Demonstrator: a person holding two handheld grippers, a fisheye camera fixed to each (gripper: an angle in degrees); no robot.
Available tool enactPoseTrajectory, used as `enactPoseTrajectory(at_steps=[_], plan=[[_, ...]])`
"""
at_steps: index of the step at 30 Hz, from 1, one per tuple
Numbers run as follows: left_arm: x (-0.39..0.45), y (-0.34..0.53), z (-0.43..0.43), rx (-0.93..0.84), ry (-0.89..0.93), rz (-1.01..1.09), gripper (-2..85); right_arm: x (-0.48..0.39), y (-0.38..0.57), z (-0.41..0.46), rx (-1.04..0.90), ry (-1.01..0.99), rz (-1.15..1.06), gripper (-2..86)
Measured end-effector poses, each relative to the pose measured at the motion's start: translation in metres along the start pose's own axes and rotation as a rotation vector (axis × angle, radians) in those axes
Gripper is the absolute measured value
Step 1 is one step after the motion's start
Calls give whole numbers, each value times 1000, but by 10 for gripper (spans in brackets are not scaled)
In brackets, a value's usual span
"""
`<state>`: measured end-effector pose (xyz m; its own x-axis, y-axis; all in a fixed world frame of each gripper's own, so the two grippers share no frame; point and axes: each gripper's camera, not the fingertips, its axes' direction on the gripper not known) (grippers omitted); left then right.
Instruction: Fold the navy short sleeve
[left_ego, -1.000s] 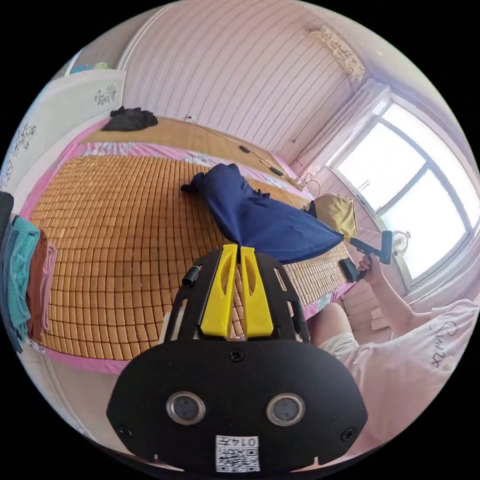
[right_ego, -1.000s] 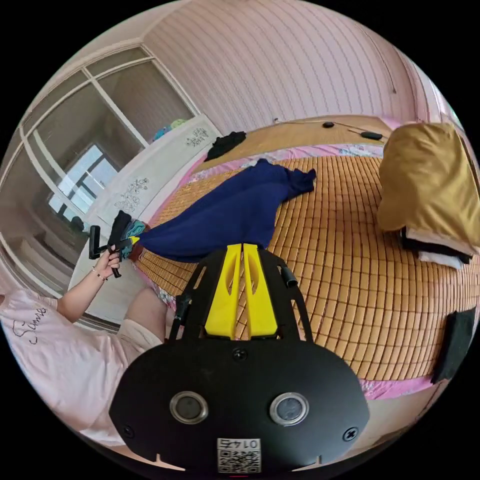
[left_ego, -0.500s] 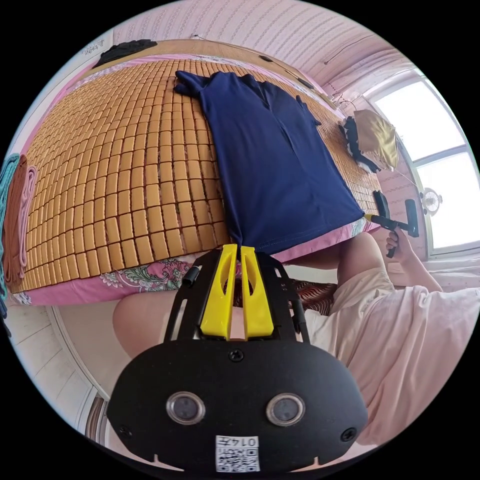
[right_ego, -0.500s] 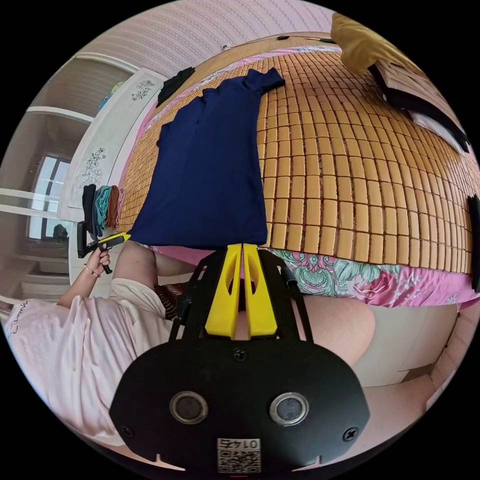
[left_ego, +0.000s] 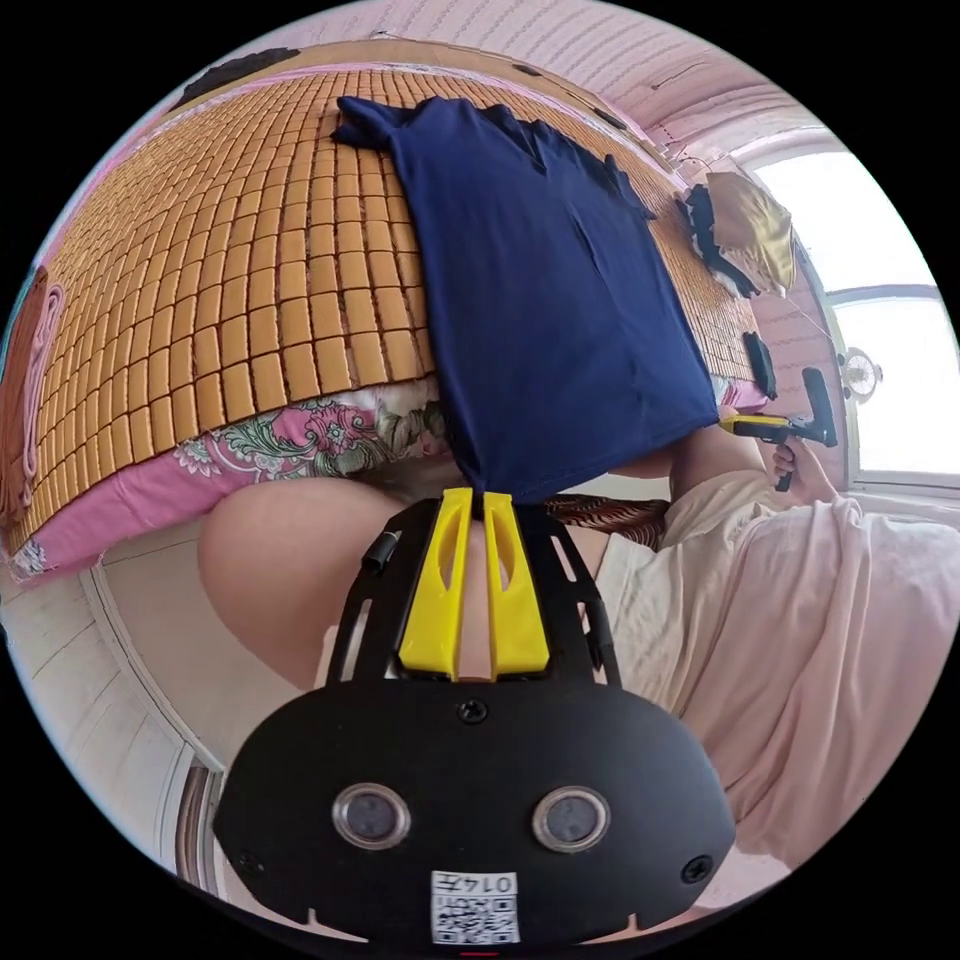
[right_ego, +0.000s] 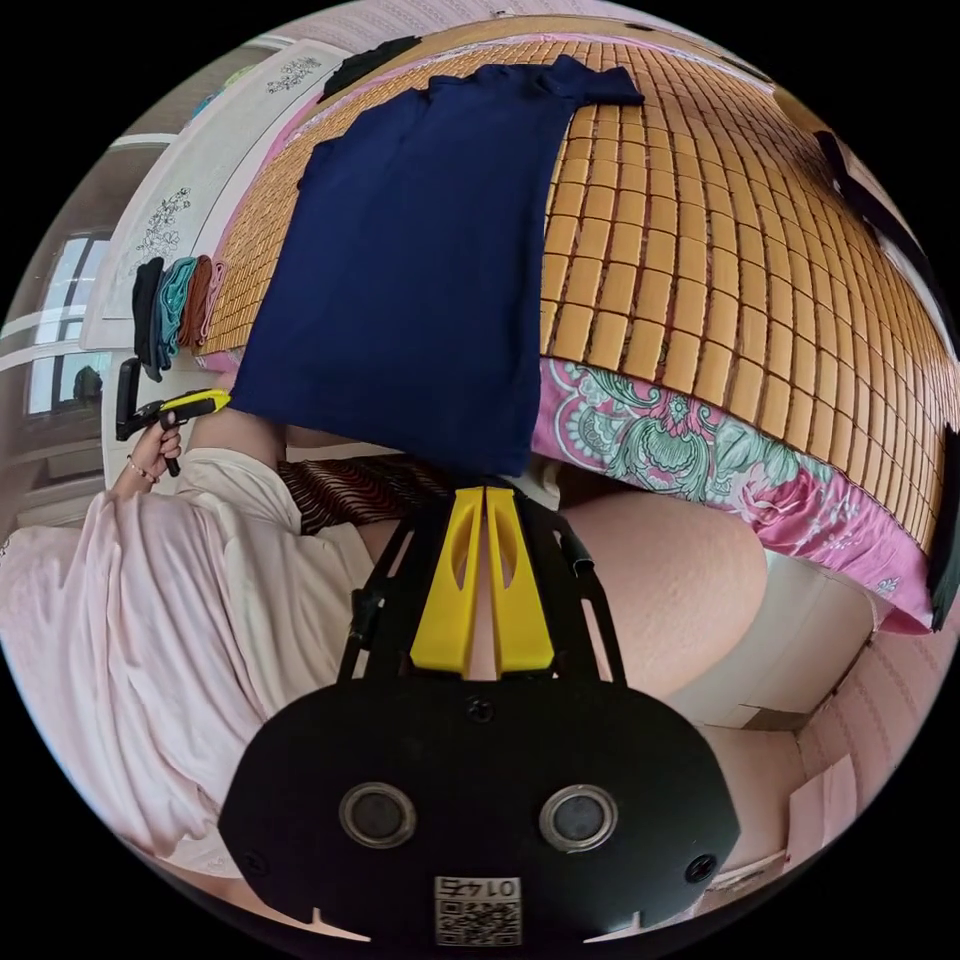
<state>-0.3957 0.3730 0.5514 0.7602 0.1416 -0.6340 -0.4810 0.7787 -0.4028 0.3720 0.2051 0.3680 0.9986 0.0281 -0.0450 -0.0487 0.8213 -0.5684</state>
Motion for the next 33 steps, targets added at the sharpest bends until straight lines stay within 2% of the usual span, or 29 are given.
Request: enactPoseTrajectory(at_steps=[6, 12, 25, 30, 33], plan=[[-15, 24, 10, 41, 2, -50, 43, -3, -9, -2, -12, 110, -14, 3], [-16, 34, 15, 97, 1, -50, 37, -2, -19, -17, 102, 105, 20, 43], [49, 34, 50, 163, 32, 154, 32, -7, -4, -18, 221, 79, 94, 66], [70, 3, 68, 146, 31, 206, 29, -7, -30, -17, 256, 119, 29, 60], [98, -47, 79, 139, 37, 269, 30, 2, -64, -32, 343, 154, -12, 54]])
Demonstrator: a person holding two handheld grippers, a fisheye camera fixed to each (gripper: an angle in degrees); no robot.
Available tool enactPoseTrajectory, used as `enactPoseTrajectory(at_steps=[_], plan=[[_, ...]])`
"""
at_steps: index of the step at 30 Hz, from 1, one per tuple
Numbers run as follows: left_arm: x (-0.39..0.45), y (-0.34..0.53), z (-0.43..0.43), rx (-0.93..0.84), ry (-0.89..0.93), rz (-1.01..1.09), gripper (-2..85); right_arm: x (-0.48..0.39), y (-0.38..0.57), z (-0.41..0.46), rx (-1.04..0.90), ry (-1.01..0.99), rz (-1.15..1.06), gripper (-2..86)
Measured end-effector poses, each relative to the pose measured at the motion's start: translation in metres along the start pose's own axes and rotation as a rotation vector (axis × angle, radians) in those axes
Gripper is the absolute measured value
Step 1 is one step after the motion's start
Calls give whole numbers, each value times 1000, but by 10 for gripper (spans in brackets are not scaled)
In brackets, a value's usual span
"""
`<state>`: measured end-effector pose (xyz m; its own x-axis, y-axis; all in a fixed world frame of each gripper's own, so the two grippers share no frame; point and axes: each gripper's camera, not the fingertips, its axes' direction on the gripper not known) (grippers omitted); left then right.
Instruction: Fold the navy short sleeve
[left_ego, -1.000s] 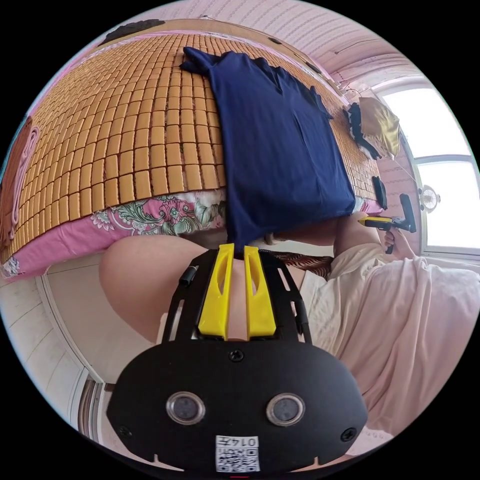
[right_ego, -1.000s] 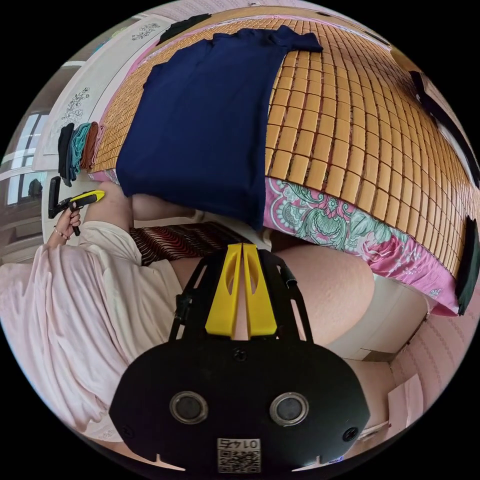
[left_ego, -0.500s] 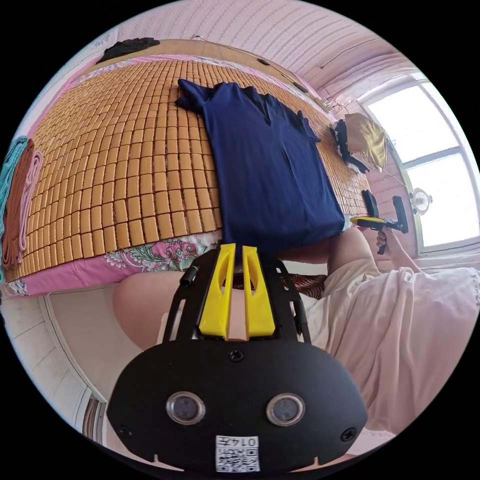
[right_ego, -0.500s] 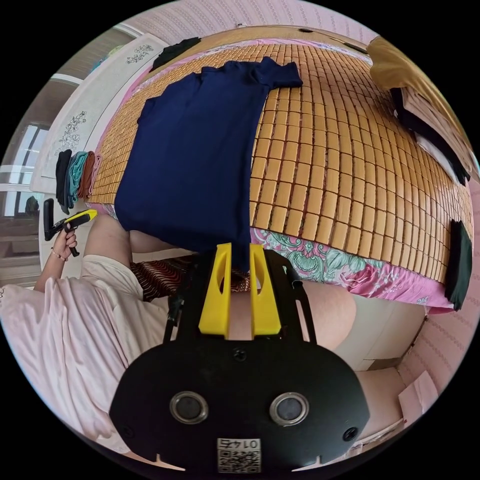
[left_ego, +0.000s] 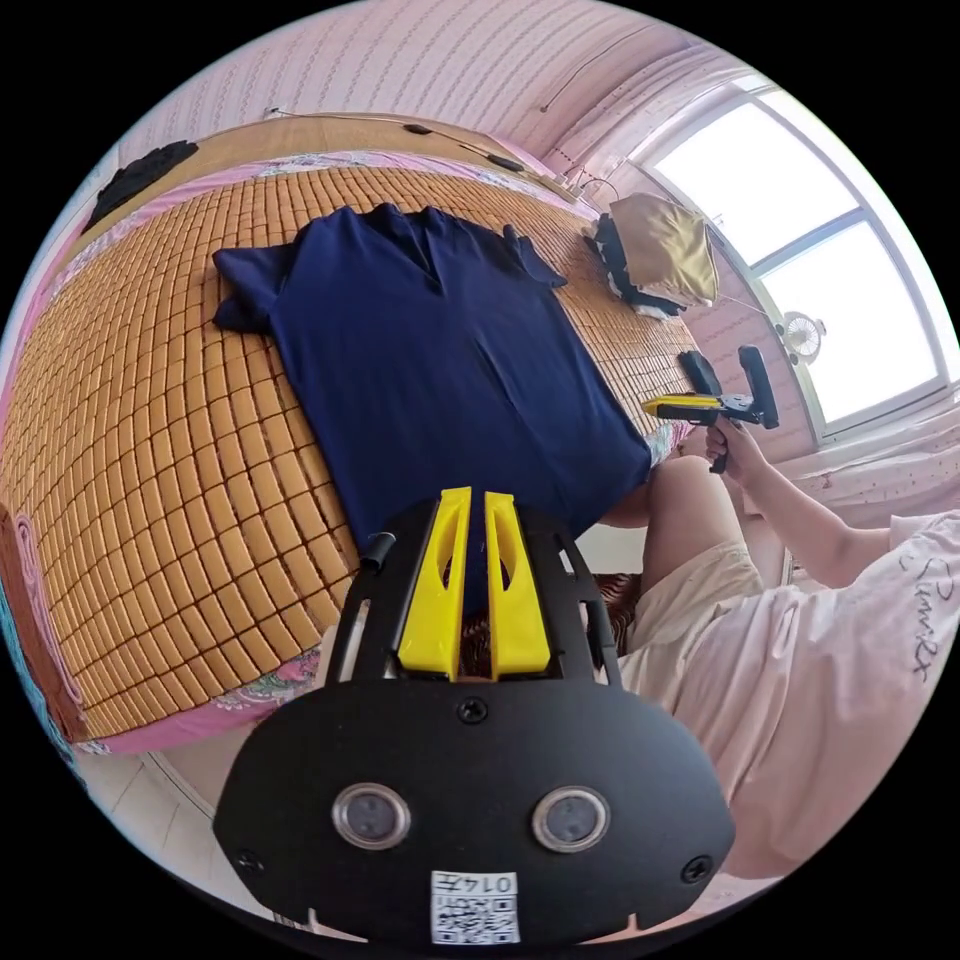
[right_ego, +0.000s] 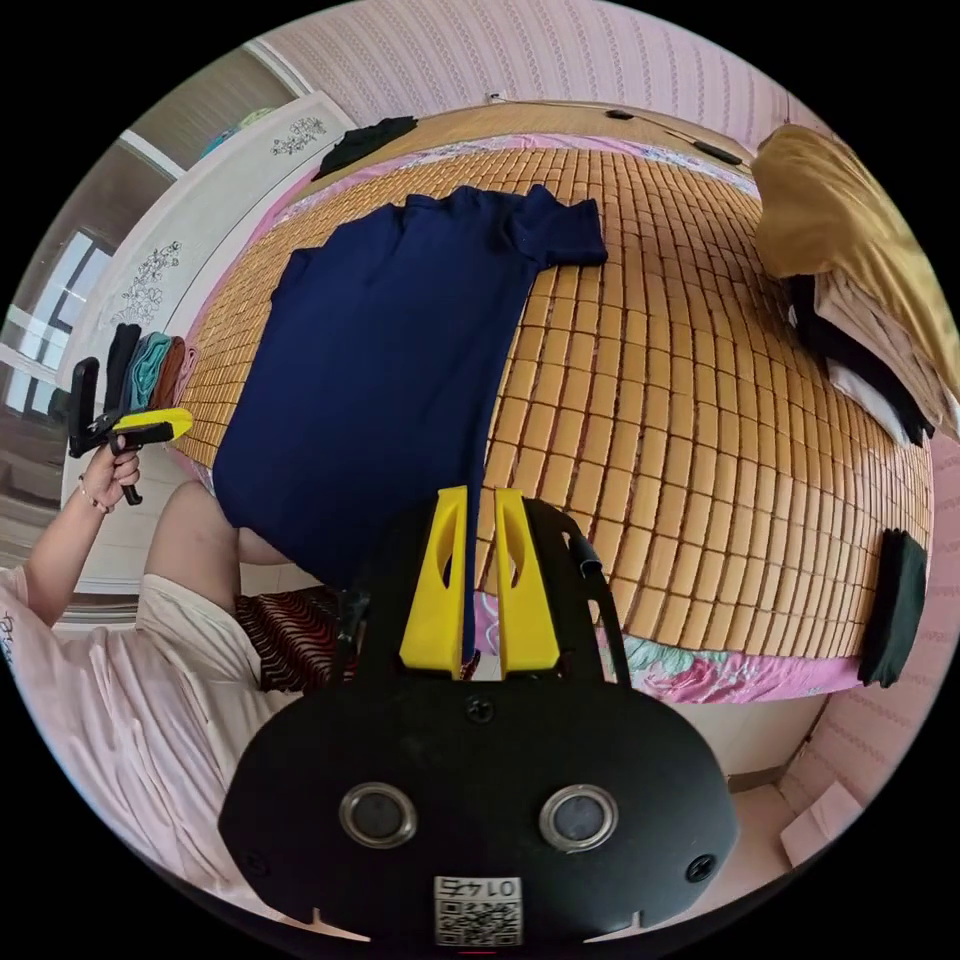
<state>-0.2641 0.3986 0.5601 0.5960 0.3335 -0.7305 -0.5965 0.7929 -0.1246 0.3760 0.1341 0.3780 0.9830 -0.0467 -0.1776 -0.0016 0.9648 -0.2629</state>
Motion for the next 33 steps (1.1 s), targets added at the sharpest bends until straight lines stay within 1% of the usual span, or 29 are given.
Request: enactPoseTrajectory(at_steps=[2, 3, 4, 8, 9, 11, 12, 14, 16, 17, 20, 23, 27, 29, 33], plan=[[18, -62, 19, 3, 0, 72, 29, 15, -36, -4, 90, 8, 2, 60], [23, -79, 24, 4, -1, 87, 29, 20, -46, -5, 109, 15, 8, 66], [33, -114, 35, 9, -6, 114, 29, 30, -64, -4, 136, 34, 24, 79], [78, -241, 84, 17, 2, 220, 31, 59, -118, 13, 161, 66, 42, 106], [85, -258, 91, 17, 4, 234, 31, 62, -123, 16, 164, 66, 41, 105], [109, -322, 125, 22, 3, 280, 33, 74, -142, 29, 173, 53, 27, 96], [114, -335, 134, 23, 2, 287, 33, 76, -145, 33, 169, 51, 23, 87], [131, -388, 175, 17, -15, 306, 36, 83, -151, 47, 143, 41, 13, 42], [137, -421, 209, 11, -47, 291, 40, 85, -150, 56, 116, 21, 8, 20], [137, -438, 231, 8, -64, 265, 45, 85, -146, 57, 135, 10, 10, 14], [134, -468, 285, -30, -83, 201, 62, 85, -138, 57, 159, -10, -13, 6], [139, -479, 327, -98, -65, 212, 63, 84, -132, 56, 154, -17, -40, 2], [156, -476, 348, -98, 11, 263, 50, 84, -117, 54, 169, -54, -12, 0], [162, -476, 363, -140, 111, 276, 46, 86, -114, 54, 172, -91, 33, 0], [162, -473, 358, -138, 118, 291, 50, 76, -118, 52, 128, -47, 27, 1]])
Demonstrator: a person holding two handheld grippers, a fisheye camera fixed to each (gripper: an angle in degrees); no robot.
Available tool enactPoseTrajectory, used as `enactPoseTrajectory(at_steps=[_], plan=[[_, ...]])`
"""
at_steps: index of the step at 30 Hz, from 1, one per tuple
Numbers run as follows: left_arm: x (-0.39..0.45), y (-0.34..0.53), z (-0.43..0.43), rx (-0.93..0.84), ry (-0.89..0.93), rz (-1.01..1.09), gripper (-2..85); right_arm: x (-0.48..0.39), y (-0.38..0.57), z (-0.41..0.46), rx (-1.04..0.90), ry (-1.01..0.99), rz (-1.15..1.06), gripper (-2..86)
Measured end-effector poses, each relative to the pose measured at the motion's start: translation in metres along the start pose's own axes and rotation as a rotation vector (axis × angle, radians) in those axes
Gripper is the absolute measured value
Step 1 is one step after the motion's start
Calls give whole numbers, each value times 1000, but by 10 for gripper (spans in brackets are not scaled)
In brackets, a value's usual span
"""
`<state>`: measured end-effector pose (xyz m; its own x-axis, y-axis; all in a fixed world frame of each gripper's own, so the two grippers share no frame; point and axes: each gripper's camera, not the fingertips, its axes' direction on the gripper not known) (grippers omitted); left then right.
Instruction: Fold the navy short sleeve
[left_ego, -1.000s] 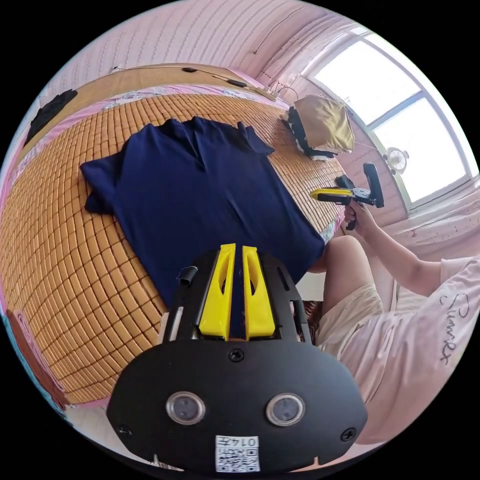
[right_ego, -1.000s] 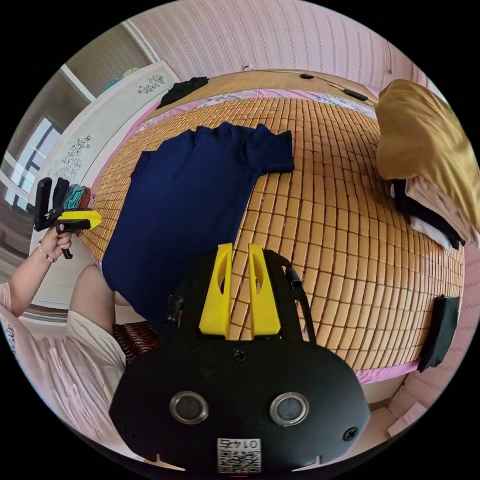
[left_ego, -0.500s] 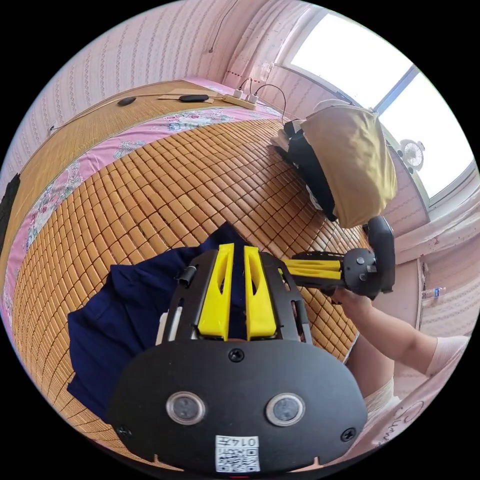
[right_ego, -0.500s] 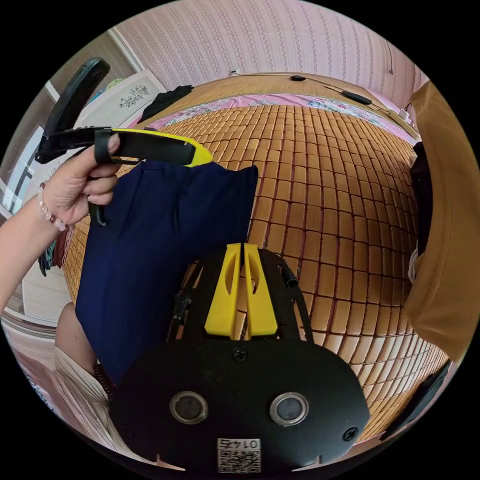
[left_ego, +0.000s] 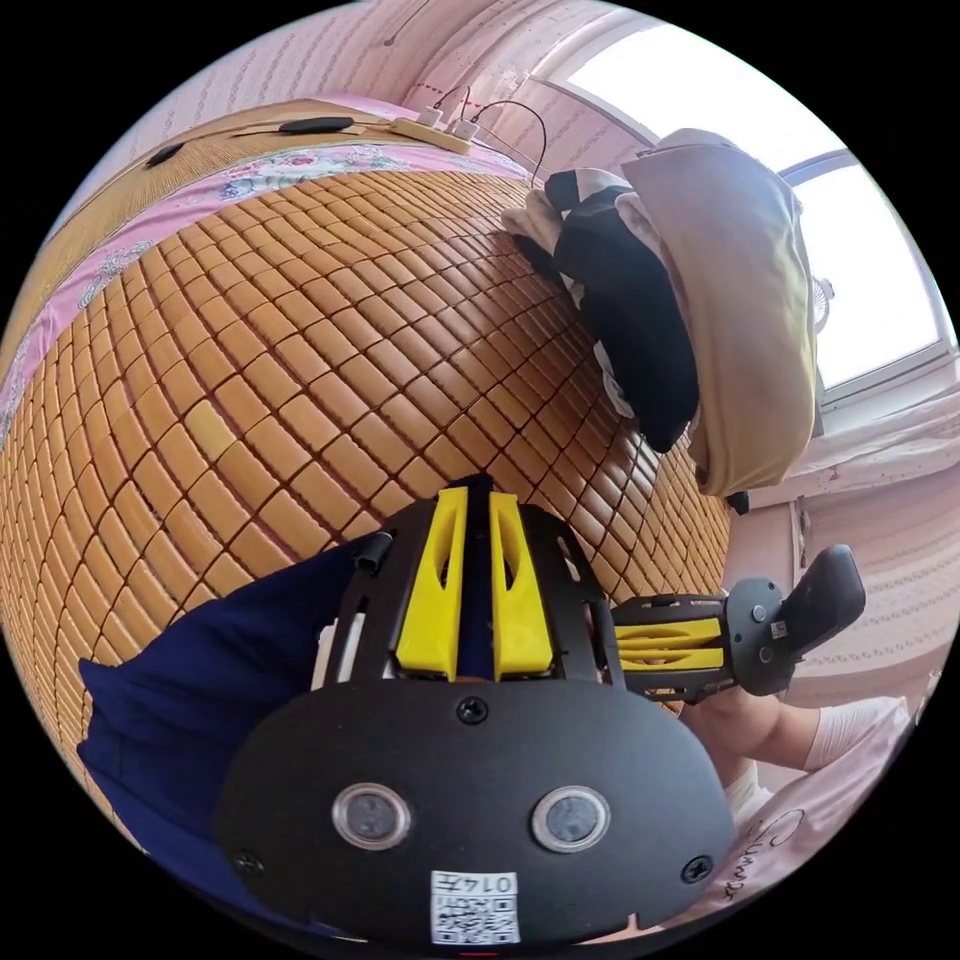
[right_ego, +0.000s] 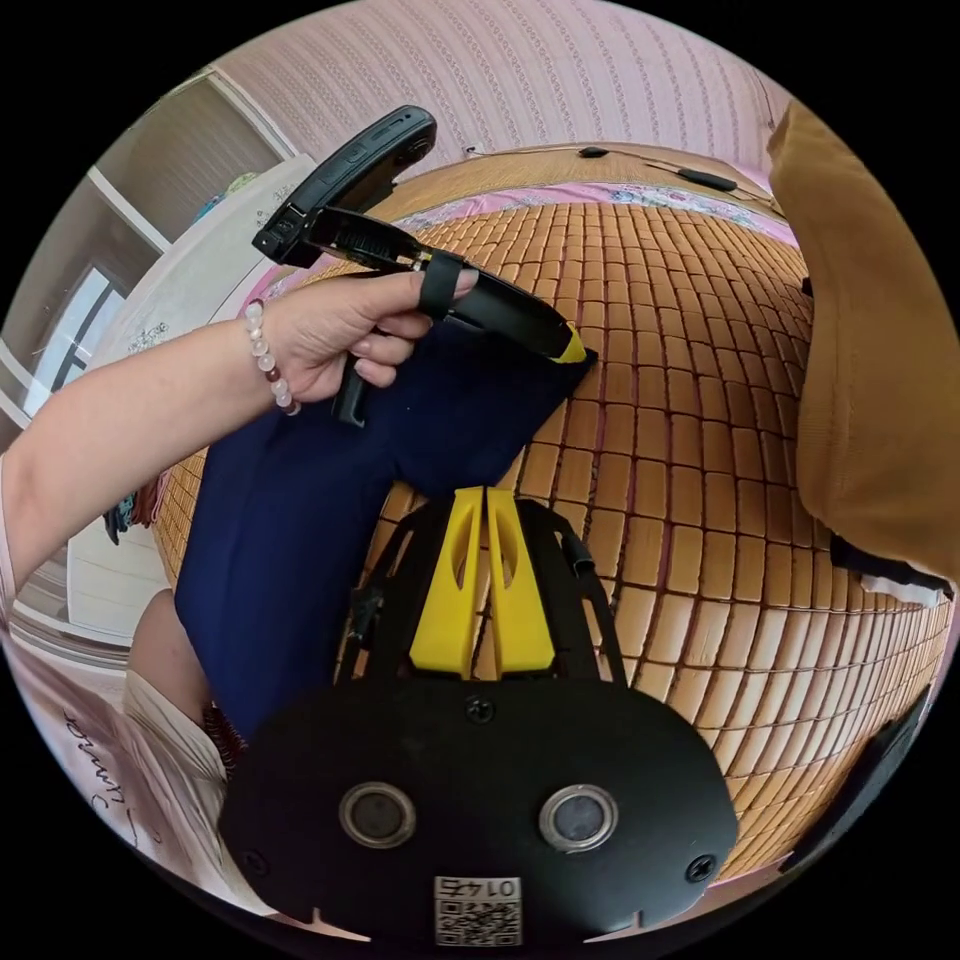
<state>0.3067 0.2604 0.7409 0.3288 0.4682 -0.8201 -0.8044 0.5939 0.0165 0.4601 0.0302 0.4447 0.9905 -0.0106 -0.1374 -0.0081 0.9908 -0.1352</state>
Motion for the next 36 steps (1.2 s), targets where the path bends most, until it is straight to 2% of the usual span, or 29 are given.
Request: enactPoseTrajectory(at_steps=[3, 6, 9, 14, 18, 20, 23, 29, 32, 34, 36], plan=[[-3, 24, -46, 104, 18, 12, 54, -9, 8, -2, 0, 19, 28, 3], [-8, 83, -126, 239, 9, 41, 54, -17, 19, -8, 40, 42, 78, 11], [-24, 192, -205, 347, -67, 23, 53, -34, 22, -19, 100, 34, 98, 16], [-77, 443, -284, 331, -330, -233, 51, -123, -30, -8, 90, -53, -122, 14], [-119, 583, -311, 345, -339, -473, 49, -222, -87, 28, 0, -121, -351, 27], [-136, 646, -326, 428, -316, -576, 47, -297, -122, 59, -70, -180, -490, 47], [-152, 685, -330, 497, -292, -630, 46, -386, -157, 104, -156, -169, -644, 59], [-178, 686, -341, 552, -323, -670, 60, -512, -210, 178, -249, 3, -798, 72], [-191, 672, -346, 514, -391, -667, 62, -543, -221, 197, -240, 102, -825, 73], [-202, 662, -342, 442, -405, -665, 52, -548, -227, 199, -238, 89, -807, 72], [-201, 664, -349, 437, -375, -599, 4, -544, -233, 197, -231, 79, -765, 69]])
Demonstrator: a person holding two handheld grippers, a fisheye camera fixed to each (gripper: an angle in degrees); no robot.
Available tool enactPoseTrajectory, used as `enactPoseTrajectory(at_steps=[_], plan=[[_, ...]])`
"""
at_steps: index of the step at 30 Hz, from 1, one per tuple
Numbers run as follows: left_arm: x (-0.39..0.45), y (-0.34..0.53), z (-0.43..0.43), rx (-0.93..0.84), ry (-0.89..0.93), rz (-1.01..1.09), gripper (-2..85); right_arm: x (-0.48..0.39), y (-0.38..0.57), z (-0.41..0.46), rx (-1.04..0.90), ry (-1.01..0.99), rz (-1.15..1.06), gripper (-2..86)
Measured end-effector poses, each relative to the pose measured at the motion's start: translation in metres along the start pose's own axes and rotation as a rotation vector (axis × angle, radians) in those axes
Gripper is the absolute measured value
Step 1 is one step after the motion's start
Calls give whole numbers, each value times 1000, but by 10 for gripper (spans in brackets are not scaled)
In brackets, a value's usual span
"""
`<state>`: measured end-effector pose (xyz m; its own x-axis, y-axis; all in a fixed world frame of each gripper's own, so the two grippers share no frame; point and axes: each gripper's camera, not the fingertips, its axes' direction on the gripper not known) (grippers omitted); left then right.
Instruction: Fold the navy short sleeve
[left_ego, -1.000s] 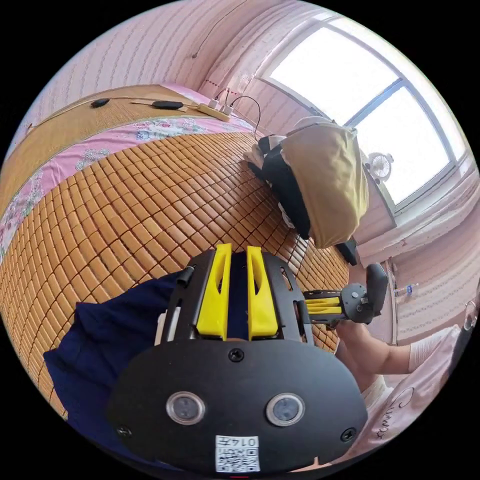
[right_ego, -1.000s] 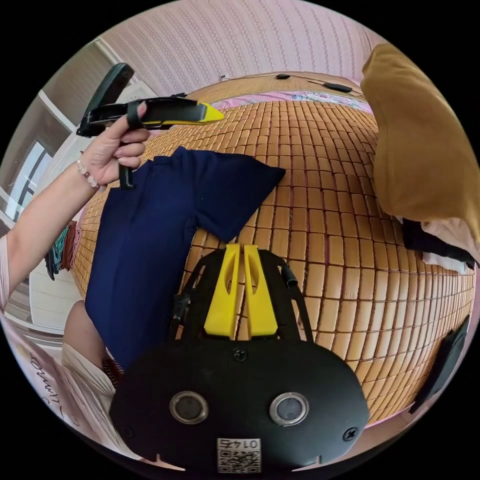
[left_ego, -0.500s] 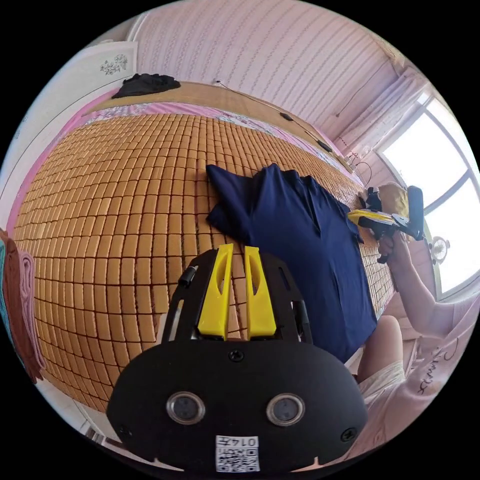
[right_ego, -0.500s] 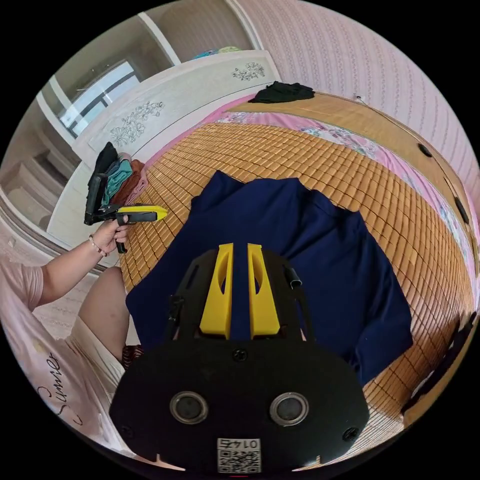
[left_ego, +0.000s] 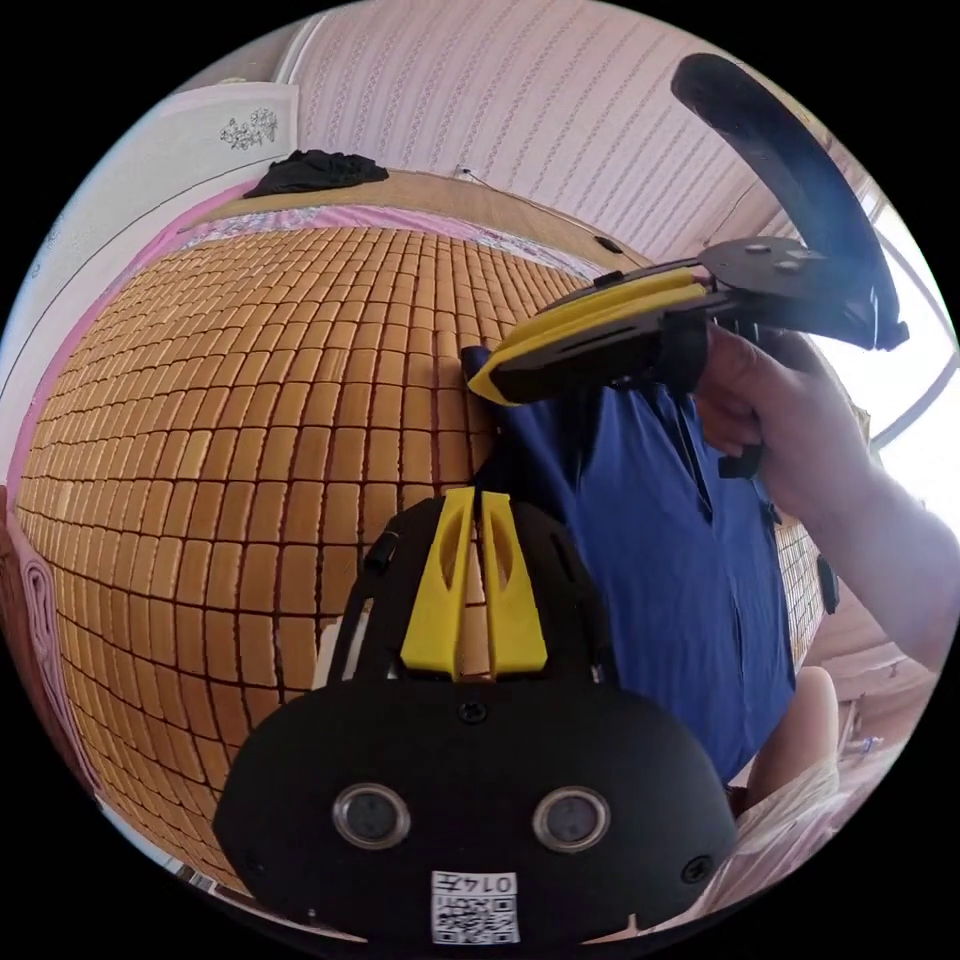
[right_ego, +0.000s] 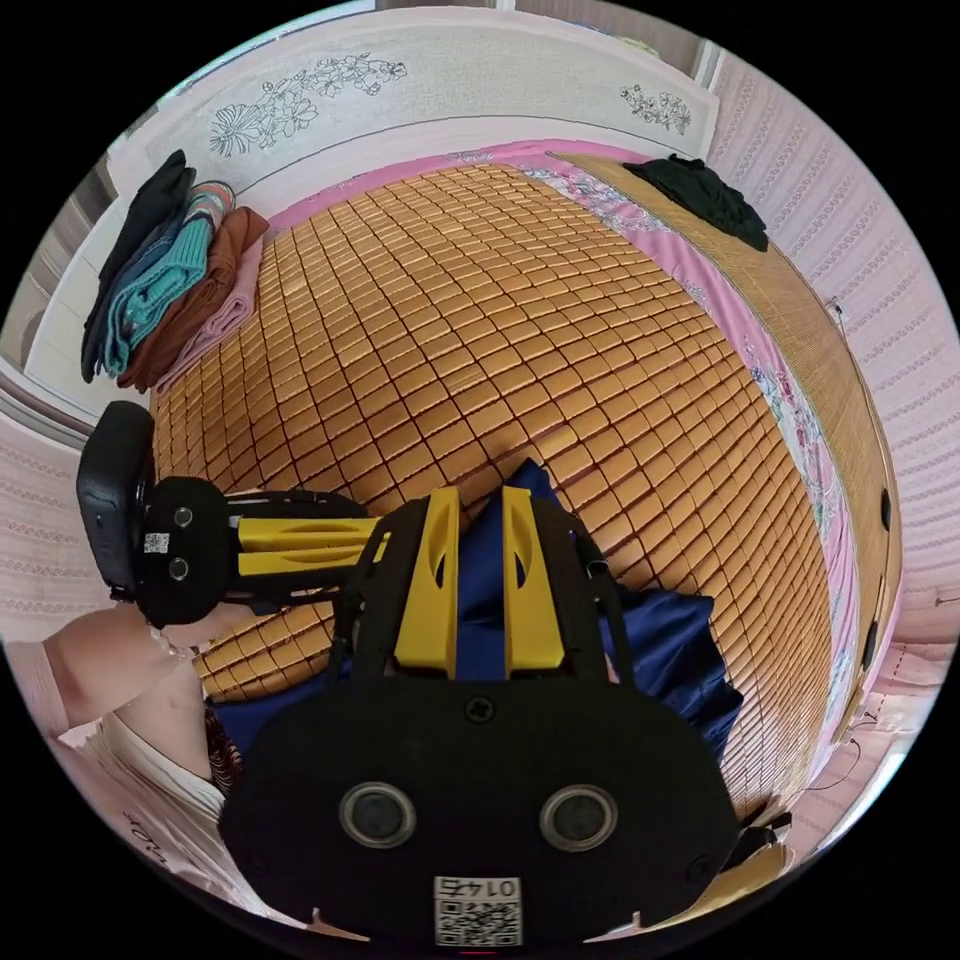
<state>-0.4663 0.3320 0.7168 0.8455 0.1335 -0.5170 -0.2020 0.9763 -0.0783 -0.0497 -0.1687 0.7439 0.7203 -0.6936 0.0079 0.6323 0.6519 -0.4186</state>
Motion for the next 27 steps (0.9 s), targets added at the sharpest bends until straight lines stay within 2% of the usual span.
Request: enactPoseTrajectory(at_steps=[3, 6, 11, 15, 19, 21, 27], plan=[[-10, 18, -32, 27, -4, -5, -7, 11, 5, -8, 26, -20, 53, 63], [-10, 56, -70, 95, 66, -10, -9, 11, 7, -12, 30, -43, 63, 59], [-8, 95, -89, 119, 108, -39, -10, -26, -10, -6, -13, -52, -35, 56], [-24, 97, -88, 112, 164, -98, -10, -55, -37, 13, -69, -25, -107, 53], [-47, 91, -105, 173, 197, -162, -10, -66, -65, 53, -164, 19, -80, 49], [-53, 85, -108, 161, 200, -161, -10, -65, -72, 48, -94, 29, -44, 25], [-70, 64, -122, 122, 143, -113, -10, -56, -98, 54, -117, -11, 1, -1]])
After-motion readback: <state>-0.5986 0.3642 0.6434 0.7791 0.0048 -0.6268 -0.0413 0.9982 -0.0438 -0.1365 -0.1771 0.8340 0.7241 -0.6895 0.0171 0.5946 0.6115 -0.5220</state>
